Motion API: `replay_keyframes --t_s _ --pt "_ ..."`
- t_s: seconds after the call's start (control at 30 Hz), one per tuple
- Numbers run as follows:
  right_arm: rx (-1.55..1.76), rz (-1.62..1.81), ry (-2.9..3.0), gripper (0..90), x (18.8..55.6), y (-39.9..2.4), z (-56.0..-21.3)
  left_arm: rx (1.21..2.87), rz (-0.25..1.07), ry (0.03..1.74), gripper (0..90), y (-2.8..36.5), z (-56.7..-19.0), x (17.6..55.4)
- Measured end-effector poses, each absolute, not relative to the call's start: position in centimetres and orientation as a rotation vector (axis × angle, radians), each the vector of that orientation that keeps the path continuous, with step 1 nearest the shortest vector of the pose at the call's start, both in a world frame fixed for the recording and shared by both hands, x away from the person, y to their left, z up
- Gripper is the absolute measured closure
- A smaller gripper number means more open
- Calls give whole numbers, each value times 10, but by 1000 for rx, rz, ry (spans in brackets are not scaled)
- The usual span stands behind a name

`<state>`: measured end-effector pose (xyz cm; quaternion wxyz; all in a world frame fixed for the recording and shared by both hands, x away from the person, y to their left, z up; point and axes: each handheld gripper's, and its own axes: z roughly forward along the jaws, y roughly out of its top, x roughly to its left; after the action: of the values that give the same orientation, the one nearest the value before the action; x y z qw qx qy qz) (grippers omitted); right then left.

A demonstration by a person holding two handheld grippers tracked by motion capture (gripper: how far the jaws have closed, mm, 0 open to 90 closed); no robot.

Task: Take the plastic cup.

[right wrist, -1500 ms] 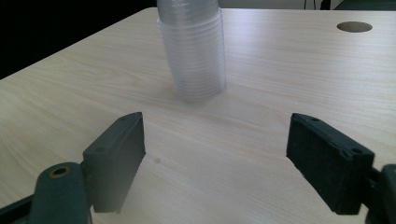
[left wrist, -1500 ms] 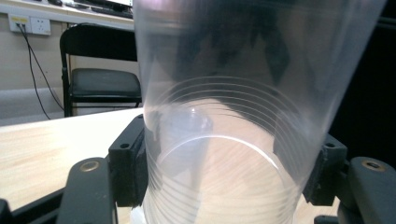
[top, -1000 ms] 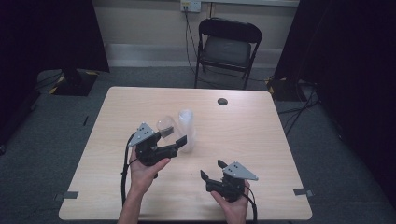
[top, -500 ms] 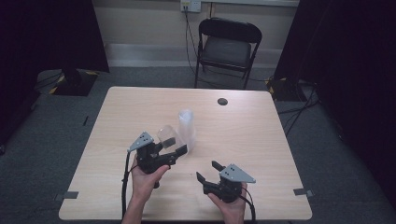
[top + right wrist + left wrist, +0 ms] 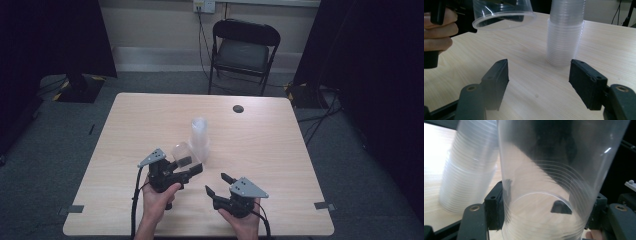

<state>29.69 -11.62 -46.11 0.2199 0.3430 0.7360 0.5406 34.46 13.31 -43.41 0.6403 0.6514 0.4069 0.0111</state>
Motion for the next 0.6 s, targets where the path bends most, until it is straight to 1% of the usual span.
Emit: replay_keyframes --t_s 0.13,0.3,0.33,0.4,0.6 --pt "925 1502 2049 341 297 -112 -462 1480 -10 948 338 132 -438 342" --pt "887 1516 2029 367 295 -110 -463 1479 -24 975 338 131 -444 339" --pt "874 1525 2019 384 295 -110 -463 1477 -23 988 339 131 -444 339" --pt "869 1526 2017 386 295 -110 -463 1484 -31 1002 339 131 -446 339" --pt "822 1541 2004 443 294 -107 -464 1462 -83 1015 339 134 -448 337"
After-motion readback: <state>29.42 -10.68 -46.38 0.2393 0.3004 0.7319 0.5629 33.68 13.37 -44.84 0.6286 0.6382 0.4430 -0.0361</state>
